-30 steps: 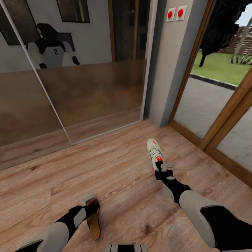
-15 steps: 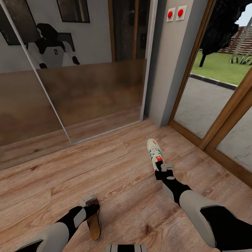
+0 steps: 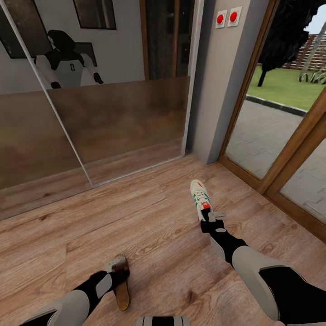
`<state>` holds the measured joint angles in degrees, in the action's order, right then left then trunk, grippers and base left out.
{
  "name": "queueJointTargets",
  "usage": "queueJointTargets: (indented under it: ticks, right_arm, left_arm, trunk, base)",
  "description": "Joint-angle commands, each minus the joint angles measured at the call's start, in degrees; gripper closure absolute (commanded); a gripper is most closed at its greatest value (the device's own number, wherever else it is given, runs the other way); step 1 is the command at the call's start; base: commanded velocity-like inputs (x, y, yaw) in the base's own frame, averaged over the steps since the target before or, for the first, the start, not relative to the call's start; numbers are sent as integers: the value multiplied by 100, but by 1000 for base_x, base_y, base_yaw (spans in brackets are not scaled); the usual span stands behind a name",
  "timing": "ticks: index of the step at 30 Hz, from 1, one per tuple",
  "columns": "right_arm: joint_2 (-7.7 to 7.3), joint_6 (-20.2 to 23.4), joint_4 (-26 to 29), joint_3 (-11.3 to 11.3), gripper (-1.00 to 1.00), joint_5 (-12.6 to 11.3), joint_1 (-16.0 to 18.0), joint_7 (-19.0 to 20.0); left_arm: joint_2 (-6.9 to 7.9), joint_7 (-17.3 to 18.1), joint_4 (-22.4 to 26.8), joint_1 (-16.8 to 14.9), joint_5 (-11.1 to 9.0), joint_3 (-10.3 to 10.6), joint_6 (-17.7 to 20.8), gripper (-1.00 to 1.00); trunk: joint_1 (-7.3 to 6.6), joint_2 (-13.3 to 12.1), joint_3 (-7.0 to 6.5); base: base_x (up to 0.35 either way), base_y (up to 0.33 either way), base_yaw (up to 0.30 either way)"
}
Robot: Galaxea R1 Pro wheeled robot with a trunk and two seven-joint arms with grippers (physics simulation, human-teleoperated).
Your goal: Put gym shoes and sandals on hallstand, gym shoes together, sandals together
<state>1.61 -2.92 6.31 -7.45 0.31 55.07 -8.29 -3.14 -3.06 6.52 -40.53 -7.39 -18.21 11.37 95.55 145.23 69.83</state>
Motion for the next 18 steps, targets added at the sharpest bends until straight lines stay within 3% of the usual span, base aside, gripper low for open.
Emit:
queueJointTargets:
  ticks: [1,18]
  right_arm:
    - [-1,-11,-7,-37,100,3,4,-33]
    - [-3,-10,-7,-37,100,5,4,-33]
  left_arm:
    - [-3,-27,-14,1,-61,-1,35,-100]
    - [12,-28,-173,1,-88,-15,9,-100]
  trunk:
    - [-1,2,4]
    - [-1,2,4]
  base:
    - [0,0,0]
    - [0,0,0]
